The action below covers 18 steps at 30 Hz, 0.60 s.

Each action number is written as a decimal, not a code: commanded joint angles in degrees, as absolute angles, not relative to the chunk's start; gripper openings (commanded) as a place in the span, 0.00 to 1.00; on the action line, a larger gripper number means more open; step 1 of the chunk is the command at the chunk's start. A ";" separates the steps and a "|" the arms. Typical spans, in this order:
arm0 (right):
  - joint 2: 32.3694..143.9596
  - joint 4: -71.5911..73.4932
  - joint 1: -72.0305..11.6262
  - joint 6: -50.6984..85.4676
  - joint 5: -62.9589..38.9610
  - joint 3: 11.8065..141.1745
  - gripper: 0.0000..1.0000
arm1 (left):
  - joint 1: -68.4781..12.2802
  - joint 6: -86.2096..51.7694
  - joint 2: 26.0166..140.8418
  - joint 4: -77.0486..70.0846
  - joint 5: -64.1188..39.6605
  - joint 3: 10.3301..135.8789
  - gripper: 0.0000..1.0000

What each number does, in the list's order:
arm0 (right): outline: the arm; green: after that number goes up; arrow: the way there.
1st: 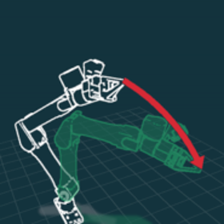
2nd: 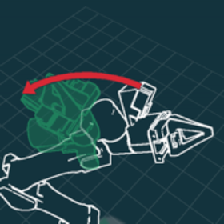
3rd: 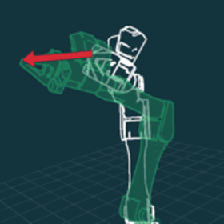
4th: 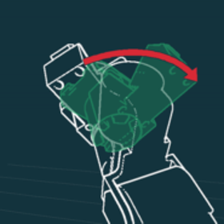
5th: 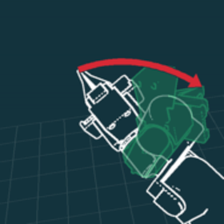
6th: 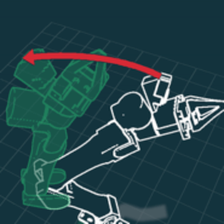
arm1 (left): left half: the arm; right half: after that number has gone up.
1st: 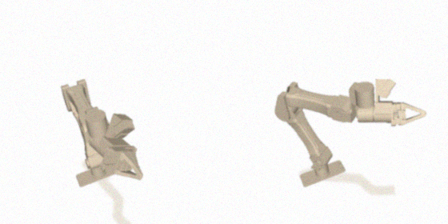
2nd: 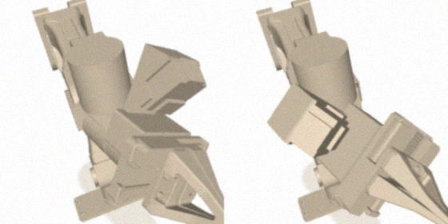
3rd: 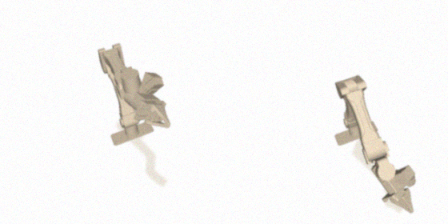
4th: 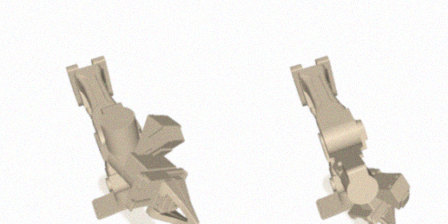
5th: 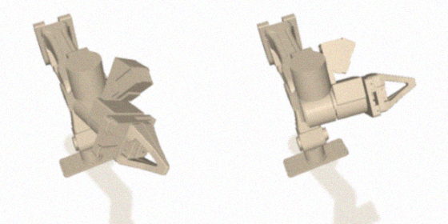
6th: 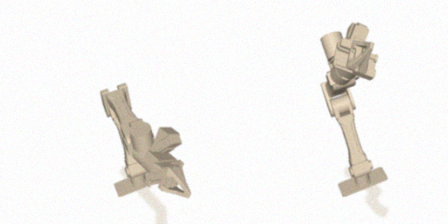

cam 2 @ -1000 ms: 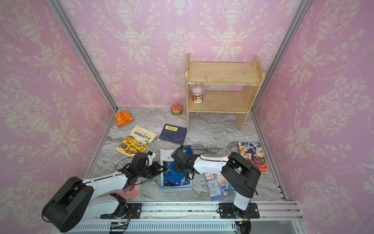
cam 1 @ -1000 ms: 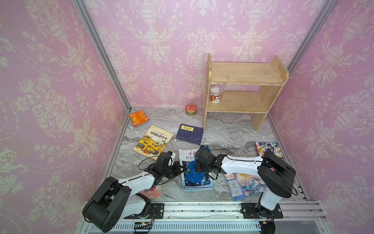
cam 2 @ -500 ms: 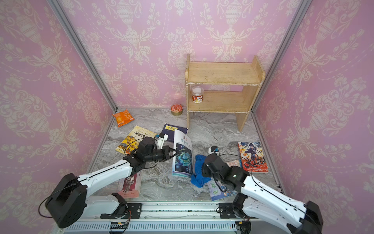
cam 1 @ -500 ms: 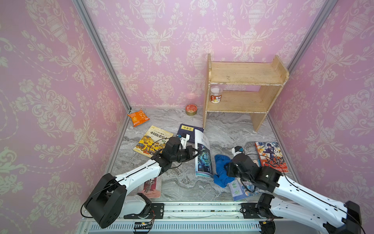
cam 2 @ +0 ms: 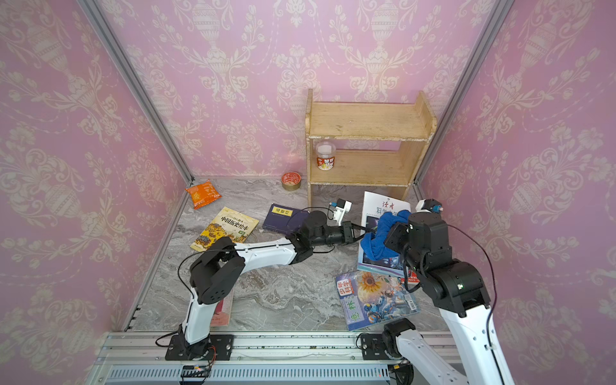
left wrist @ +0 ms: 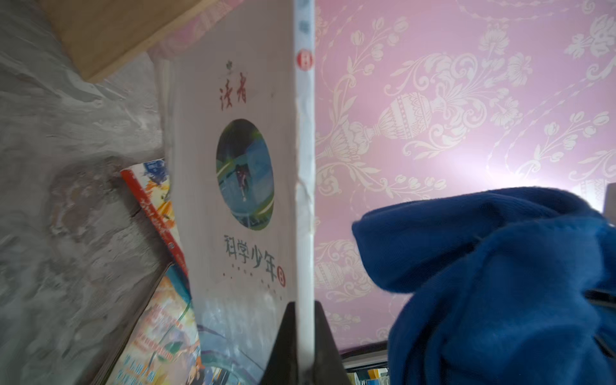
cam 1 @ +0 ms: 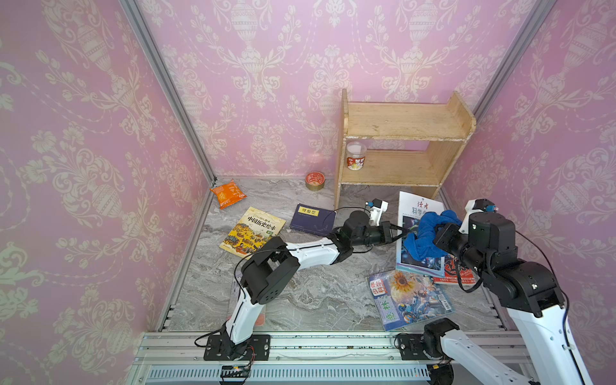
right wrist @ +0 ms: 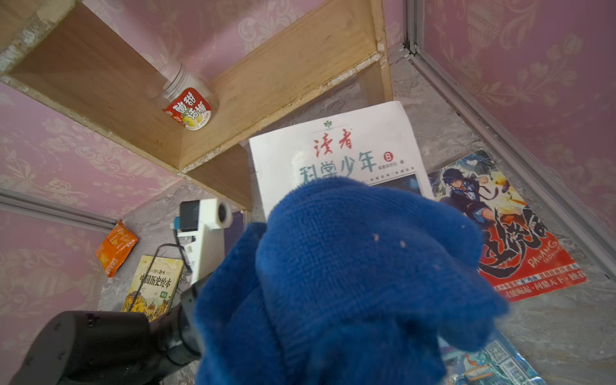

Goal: Wipe the cover of the book
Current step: Place the book on the book.

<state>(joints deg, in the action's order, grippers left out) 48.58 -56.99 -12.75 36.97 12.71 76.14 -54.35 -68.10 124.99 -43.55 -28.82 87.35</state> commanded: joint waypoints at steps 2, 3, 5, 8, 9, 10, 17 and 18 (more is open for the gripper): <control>51.55 -58.85 -7.35 34.70 4.29 77.78 0.00 | -58.41 -77.10 139.68 -60.13 -22.17 103.79 0.00; 51.60 -58.43 -6.06 34.69 2.57 77.02 0.00 | -59.26 -78.87 143.64 -60.05 -21.28 109.54 0.00; 50.96 -57.81 -3.91 34.68 0.05 75.08 0.00 | -60.64 -81.80 151.35 -59.89 -22.33 122.71 0.00; 48.95 -57.62 -1.16 34.69 -1.97 72.54 0.00 | -62.14 -82.40 159.00 -53.38 -22.96 137.58 0.00; 48.22 -57.57 -0.53 34.65 -2.22 71.99 0.00 | -62.59 -81.46 159.65 -50.67 -21.09 137.92 0.00; 47.75 -57.68 0.02 34.64 -2.52 71.50 0.00 | -62.75 -80.51 159.93 -47.39 -18.92 137.59 0.00; 47.90 -57.45 1.80 31.85 -5.16 69.86 0.00 | -62.67 -78.47 162.51 -33.52 -12.47 138.27 0.00; 47.81 -57.21 1.92 31.87 -5.36 69.47 0.00 | -62.67 -78.57 162.75 -31.59 -12.03 138.53 0.00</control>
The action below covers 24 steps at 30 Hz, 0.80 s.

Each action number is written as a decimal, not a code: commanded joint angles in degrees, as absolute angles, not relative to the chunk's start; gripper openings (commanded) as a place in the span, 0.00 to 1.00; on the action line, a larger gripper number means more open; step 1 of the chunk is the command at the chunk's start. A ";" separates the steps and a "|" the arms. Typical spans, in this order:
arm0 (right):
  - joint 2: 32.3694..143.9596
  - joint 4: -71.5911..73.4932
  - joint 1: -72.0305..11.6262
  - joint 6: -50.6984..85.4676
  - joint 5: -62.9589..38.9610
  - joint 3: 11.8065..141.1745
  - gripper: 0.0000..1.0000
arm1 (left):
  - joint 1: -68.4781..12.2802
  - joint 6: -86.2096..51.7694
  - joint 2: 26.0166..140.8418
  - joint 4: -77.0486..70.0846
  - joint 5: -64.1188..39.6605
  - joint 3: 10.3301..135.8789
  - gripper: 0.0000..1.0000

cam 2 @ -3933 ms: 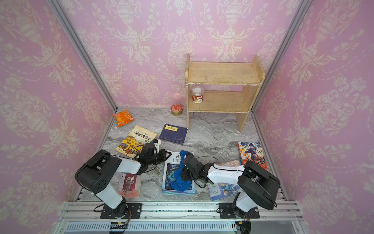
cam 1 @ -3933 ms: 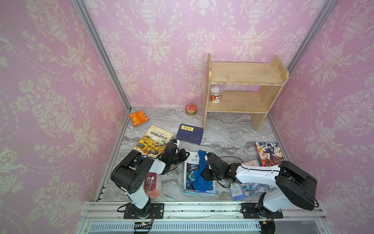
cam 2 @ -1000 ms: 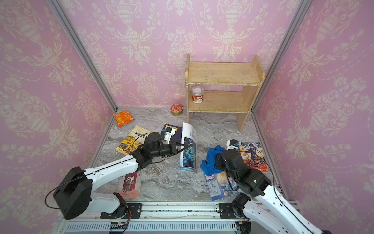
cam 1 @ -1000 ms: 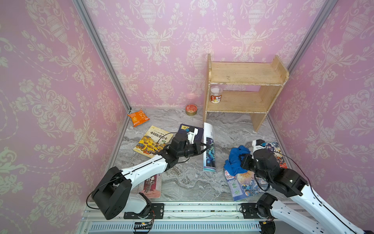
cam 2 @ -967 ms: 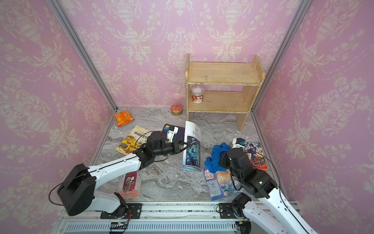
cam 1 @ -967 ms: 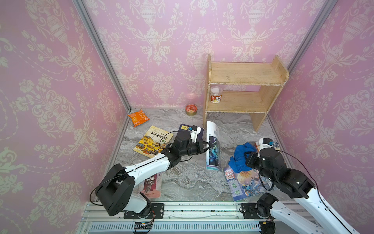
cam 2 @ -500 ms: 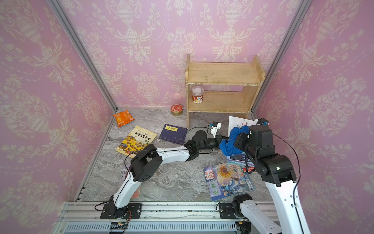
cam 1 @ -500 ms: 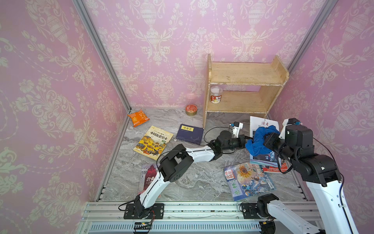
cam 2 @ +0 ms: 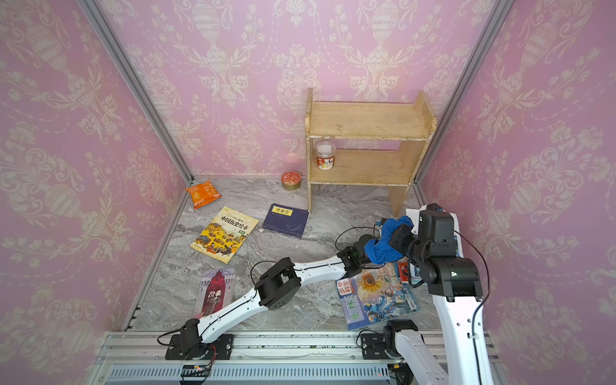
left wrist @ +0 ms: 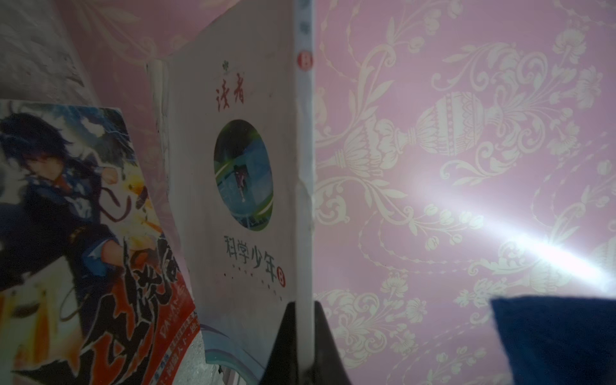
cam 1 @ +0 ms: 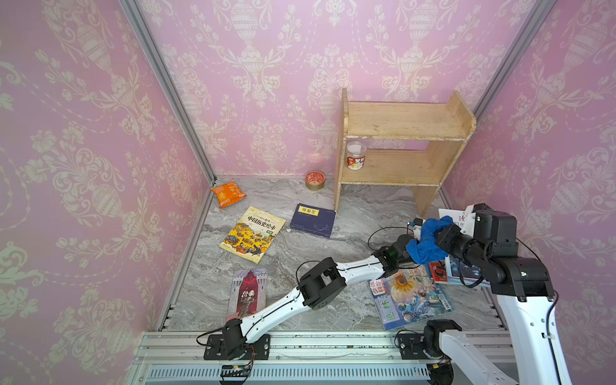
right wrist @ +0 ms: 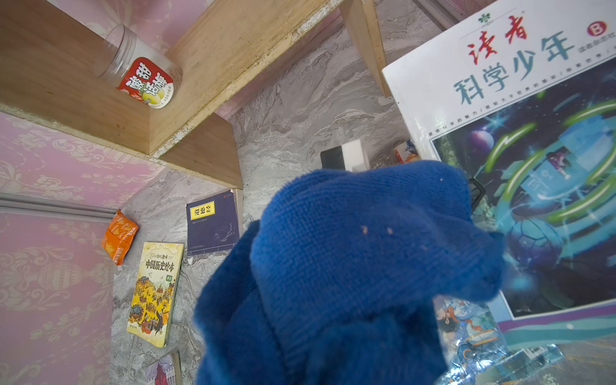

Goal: Wipe the cover of the book
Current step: Place the book on the book.

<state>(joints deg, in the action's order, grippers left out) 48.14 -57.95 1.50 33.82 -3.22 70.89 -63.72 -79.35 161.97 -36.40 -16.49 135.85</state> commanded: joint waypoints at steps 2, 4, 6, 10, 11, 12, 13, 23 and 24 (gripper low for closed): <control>47.64 -56.83 2.15 31.77 -5.77 68.71 0.00 | -62.50 -78.58 163.17 -29.69 -11.38 138.59 0.00; 47.40 -56.65 2.49 31.56 -6.00 68.02 0.00 | -62.32 -78.81 163.59 -27.57 -11.10 138.80 0.00; 47.20 -56.20 2.87 31.46 -6.27 67.85 0.00 | -62.06 -78.89 164.31 -25.96 -11.05 139.61 0.00; 47.09 -55.31 3.55 31.46 -7.15 64.04 0.00 | -61.53 -78.59 166.54 -21.10 -12.25 144.66 0.00; 47.07 -55.05 3.81 31.43 -7.33 63.45 0.00 | -61.40 -78.74 167.23 -19.23 -12.70 146.28 0.00; 47.11 -54.88 4.02 31.46 -7.46 63.02 0.00 | -61.27 -78.75 167.87 -17.30 -13.51 147.93 0.00; 47.11 -54.79 4.20 31.46 -7.45 62.65 0.00 | -61.13 -78.60 168.20 -16.36 -14.28 148.75 0.00; 49.50 -52.63 11.32 30.69 -10.24 57.37 0.00 | -61.17 -75.26 163.95 -10.52 -20.57 143.60 0.45; 49.83 -52.40 12.48 30.42 -10.68 56.57 0.00 | -61.16 -74.63 162.24 -10.63 -20.99 141.03 0.47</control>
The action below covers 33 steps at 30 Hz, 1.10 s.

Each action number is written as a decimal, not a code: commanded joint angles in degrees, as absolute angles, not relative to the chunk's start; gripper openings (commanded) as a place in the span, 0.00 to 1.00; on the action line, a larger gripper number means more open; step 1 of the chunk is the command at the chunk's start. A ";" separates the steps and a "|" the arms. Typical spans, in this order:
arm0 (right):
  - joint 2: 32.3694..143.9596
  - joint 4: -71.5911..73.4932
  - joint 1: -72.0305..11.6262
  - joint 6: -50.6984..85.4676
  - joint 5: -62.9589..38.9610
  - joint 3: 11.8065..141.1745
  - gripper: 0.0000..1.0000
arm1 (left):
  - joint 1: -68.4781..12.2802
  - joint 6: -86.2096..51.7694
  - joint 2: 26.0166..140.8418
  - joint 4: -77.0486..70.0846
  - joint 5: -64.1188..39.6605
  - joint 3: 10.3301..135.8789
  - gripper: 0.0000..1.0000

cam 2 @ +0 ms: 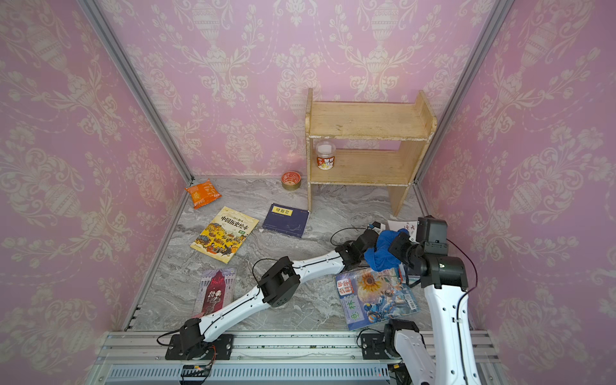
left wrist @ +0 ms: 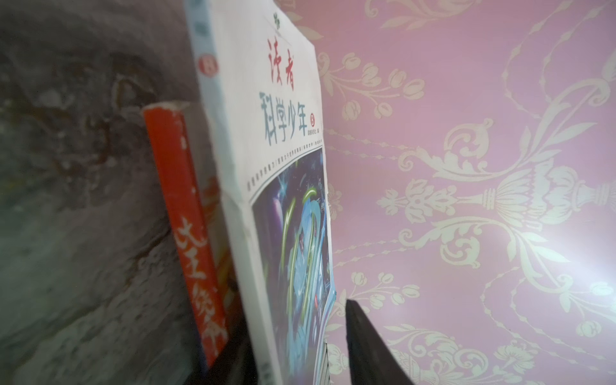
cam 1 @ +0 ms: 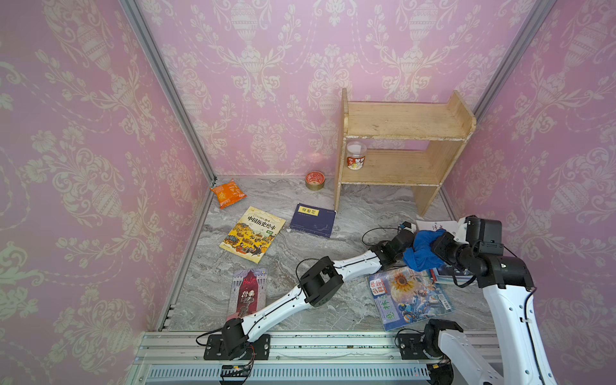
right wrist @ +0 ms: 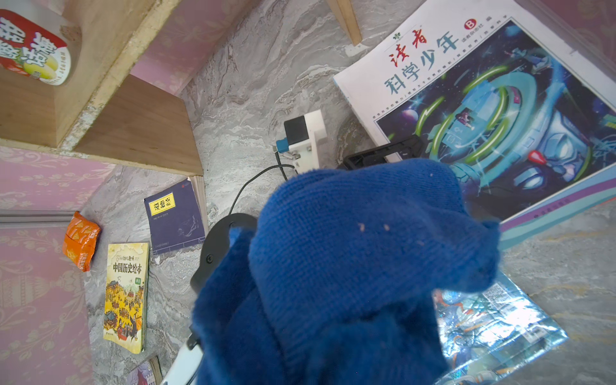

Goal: Wipe the cover of the book
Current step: Place the book on the book, then move the book to the center of the board.

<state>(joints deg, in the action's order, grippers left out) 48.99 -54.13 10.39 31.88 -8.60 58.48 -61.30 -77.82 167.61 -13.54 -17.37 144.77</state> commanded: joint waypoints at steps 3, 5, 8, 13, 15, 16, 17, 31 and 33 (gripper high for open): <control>50.69 -51.62 16.78 30.50 -11.69 53.69 0.00 | -61.00 -73.93 157.11 -12.16 -21.65 132.19 0.70; 50.77 -50.94 18.62 31.21 -11.85 51.83 0.00 | -61.00 -73.34 153.26 -13.76 -21.61 125.74 0.87; 50.90 -50.22 20.73 32.15 -11.60 48.86 0.00 | -60.58 -70.45 147.29 -14.46 -21.38 117.26 0.99; 51.35 -51.00 24.90 33.92 -10.89 44.44 0.00 | -59.84 -69.61 137.97 -17.77 -23.10 100.38 0.99; 50.65 -51.37 26.76 36.05 -8.97 42.67 0.00 | -59.85 -69.17 133.48 -21.07 -22.65 91.47 0.99; 50.31 -51.55 27.41 36.60 -8.06 42.13 0.00 | -59.93 -68.30 131.60 -21.98 -22.44 88.01 0.99; 50.03 -51.98 27.99 37.21 -7.30 41.57 0.00 | -60.18 -67.27 129.41 -22.32 -21.87 84.36 0.99; 47.11 -52.43 28.81 40.69 -2.84 36.91 0.00 | -63.09 -50.52 111.68 -9.37 -16.30 65.27 0.99; 47.44 -51.72 28.82 40.29 -4.11 36.15 0.00 | -63.69 -46.97 108.94 -3.56 -15.73 66.32 0.99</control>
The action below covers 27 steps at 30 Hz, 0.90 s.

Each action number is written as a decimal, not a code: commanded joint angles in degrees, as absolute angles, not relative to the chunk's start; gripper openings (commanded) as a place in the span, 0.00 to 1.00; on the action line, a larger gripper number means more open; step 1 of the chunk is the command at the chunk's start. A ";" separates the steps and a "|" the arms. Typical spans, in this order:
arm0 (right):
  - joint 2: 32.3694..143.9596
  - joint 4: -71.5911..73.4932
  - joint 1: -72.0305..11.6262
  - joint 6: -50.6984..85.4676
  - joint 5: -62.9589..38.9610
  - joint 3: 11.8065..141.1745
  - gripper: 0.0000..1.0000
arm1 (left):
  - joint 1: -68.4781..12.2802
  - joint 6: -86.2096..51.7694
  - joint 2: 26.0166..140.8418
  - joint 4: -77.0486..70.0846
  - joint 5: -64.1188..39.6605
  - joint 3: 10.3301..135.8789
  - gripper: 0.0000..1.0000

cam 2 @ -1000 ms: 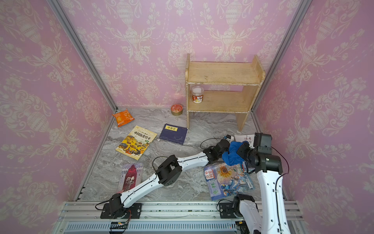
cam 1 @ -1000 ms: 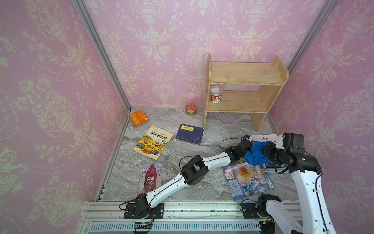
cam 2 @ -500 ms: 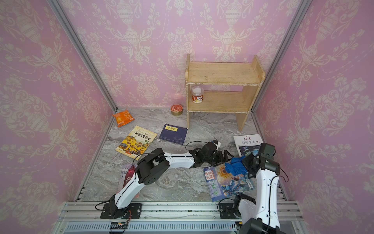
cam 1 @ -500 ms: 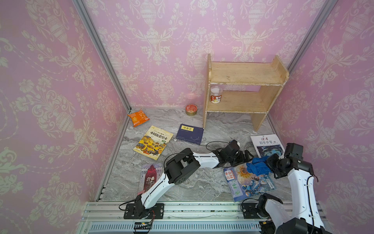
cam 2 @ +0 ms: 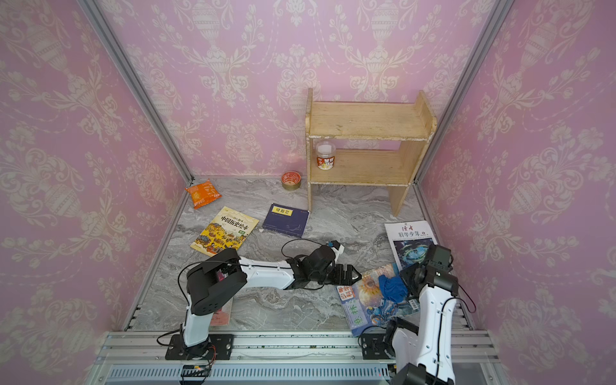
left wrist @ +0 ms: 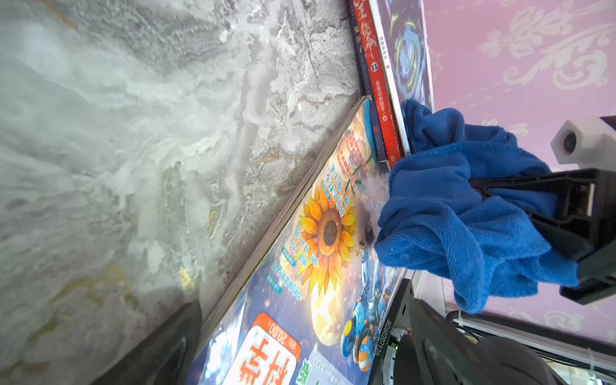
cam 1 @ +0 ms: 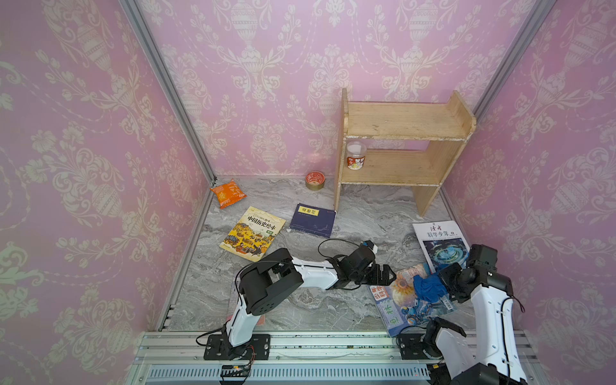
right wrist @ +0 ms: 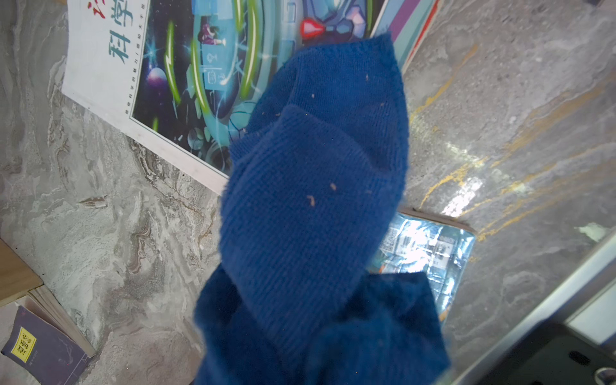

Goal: Wipe the cover of the book
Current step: Move the book to the center of the board.

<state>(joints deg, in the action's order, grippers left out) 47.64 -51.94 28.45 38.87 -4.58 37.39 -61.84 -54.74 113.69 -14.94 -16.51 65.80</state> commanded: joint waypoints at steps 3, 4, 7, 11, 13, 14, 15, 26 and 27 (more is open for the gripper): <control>47.39 -50.78 28.79 39.49 -4.93 34.78 0.00 | -63.90 -45.12 106.63 1.52 -17.73 65.68 0.99; 47.37 -50.48 28.78 39.42 -5.47 34.57 0.00 | -63.90 -44.91 106.07 2.72 -18.25 64.75 0.99; 47.20 -49.84 28.83 39.28 -6.41 34.09 0.00 | -63.72 -44.99 103.94 3.76 -17.22 59.89 0.99; 46.50 -49.18 28.78 38.92 -7.27 33.43 0.00 | -62.50 -49.00 102.39 -3.03 -18.39 53.05 0.99; 46.40 -48.96 28.81 38.60 -7.63 33.57 0.00 | -62.31 -51.34 102.41 -8.56 -20.29 50.58 0.99; 46.49 -48.93 28.79 38.31 -7.86 33.74 0.00 | -62.31 -52.55 102.86 -11.19 -21.16 49.83 0.97; 46.65 -48.85 28.71 38.24 -8.12 33.74 0.00 | -62.31 -53.86 103.65 -14.47 -22.51 49.34 0.94; 45.90 -47.55 28.76 37.19 -11.19 32.75 0.00 | -61.46 -65.11 115.33 -32.82 -25.89 50.75 0.40; 46.18 -47.46 28.74 37.09 -11.59 32.78 0.00 | -61.31 -65.37 115.82 -33.52 -25.98 51.00 0.35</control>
